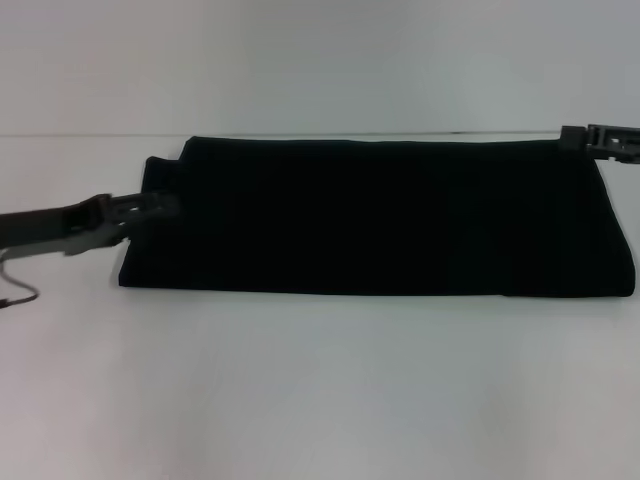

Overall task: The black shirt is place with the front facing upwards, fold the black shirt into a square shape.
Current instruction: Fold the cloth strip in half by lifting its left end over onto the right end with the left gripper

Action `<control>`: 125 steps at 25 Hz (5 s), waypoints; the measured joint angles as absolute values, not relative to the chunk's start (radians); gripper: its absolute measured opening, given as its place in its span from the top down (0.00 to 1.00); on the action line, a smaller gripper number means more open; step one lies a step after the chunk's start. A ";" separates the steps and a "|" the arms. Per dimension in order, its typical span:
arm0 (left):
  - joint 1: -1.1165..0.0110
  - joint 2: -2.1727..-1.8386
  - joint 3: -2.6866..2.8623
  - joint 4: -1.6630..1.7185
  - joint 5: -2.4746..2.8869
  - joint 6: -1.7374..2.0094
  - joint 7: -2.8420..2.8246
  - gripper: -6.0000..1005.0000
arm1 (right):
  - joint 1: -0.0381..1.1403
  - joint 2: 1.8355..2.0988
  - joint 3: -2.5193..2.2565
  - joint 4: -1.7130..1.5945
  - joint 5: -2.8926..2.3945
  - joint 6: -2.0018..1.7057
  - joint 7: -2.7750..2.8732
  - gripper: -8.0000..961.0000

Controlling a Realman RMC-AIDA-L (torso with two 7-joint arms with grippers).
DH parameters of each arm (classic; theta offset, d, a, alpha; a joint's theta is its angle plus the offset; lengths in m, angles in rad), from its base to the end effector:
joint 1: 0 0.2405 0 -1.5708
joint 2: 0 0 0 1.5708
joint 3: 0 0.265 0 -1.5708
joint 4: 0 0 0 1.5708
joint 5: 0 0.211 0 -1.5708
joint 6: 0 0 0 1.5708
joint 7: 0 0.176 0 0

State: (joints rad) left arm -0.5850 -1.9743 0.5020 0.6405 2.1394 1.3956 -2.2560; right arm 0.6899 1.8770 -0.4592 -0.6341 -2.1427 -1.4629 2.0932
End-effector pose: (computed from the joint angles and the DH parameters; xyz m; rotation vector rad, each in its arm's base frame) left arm -0.3023 0.3940 0.0300 -2.0899 -1.7199 -0.7543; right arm 0.2689 0.4273 0.0769 -2.2794 1.3702 0.7330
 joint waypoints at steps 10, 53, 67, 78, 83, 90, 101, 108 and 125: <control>-0.567 -1.941 0.458 0.546 2.171 1.417 -2.394 0.14 | 0.711 1.880 -0.457 -0.645 -2.120 -1.445 2.093 0.09; -0.651 -1.931 0.497 0.395 2.309 1.124 -2.641 0.14 | 0.744 1.864 -0.451 -0.647 -2.097 -1.396 2.098 0.08; -0.664 -1.931 0.500 0.390 2.309 1.089 -2.639 0.14 | 0.743 1.865 -0.443 -0.647 -2.092 -1.394 2.098 0.08; -0.690 -1.928 0.527 0.388 2.309 1.052 -2.636 0.14 | 0.737 1.864 -0.442 -0.647 -2.072 -1.401 2.098 0.09; -0.701 -1.928 0.527 0.392 2.308 1.048 -2.633 0.14 | 0.735 1.863 -0.442 -0.647 -2.068 -1.401 2.098 0.09; -0.708 -1.928 0.528 0.394 2.308 1.048 -2.621 0.14 | 0.735 1.863 -0.442 -0.647 -2.068 -1.399 2.098 0.08; -0.701 -1.933 0.563 0.395 2.306 1.025 -2.578 0.23 | 0.734 1.863 -0.442 -0.647 -2.068 -1.396 2.096 0.09; -0.696 -1.935 0.564 0.396 2.307 0.997 -2.546 0.37 | 0.735 1.863 -0.442 -0.647 -2.068 -1.400 2.098 0.09; -0.634 -1.950 0.561 0.464 2.300 1.045 -2.522 0.93 | 0.735 1.873 -0.440 -0.647 -2.062 -1.384 2.097 0.09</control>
